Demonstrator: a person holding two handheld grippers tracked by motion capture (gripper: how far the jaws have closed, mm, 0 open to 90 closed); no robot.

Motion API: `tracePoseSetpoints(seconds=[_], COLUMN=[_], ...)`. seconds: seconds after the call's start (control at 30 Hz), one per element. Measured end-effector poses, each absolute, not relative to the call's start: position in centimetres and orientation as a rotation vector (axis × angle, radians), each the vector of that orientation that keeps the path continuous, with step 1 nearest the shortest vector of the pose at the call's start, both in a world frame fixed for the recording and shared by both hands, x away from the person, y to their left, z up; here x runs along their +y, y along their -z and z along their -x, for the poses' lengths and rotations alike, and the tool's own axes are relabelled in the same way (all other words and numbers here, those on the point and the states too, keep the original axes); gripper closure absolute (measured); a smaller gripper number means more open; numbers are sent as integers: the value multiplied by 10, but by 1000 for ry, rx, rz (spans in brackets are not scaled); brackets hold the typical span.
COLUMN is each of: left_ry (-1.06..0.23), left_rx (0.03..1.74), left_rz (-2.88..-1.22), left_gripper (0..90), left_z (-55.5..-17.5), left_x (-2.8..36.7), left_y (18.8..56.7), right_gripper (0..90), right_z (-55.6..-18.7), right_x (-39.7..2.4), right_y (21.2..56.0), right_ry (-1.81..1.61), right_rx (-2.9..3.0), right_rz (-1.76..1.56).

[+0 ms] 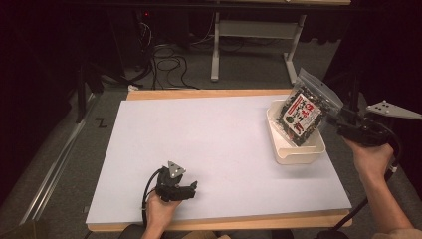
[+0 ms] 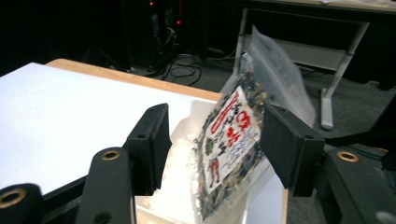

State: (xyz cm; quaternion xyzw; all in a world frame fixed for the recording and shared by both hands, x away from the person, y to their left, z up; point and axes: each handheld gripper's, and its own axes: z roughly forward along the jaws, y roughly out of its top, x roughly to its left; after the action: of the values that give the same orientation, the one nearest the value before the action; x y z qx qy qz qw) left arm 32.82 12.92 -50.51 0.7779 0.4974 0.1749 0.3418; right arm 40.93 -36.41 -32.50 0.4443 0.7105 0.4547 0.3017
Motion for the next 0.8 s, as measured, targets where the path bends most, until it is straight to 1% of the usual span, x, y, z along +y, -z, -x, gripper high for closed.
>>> tracePoseSetpoints(seconds=[0.53, 0.8], left_ry=[-465, -467], left_rx=[1276, 1278], left_rz=[-2034, -2036], left_gripper=[234, 234], left_z=[-328, -328], left_x=[128, 128], left_y=[505, 506], right_gripper=[445, 468], right_z=[-389, -381], right_x=[-346, -338], right_y=[331, 341], right_ry=[-1206, -1217], right_rx=[1962, 1996], right_rz=[-1071, -1068])
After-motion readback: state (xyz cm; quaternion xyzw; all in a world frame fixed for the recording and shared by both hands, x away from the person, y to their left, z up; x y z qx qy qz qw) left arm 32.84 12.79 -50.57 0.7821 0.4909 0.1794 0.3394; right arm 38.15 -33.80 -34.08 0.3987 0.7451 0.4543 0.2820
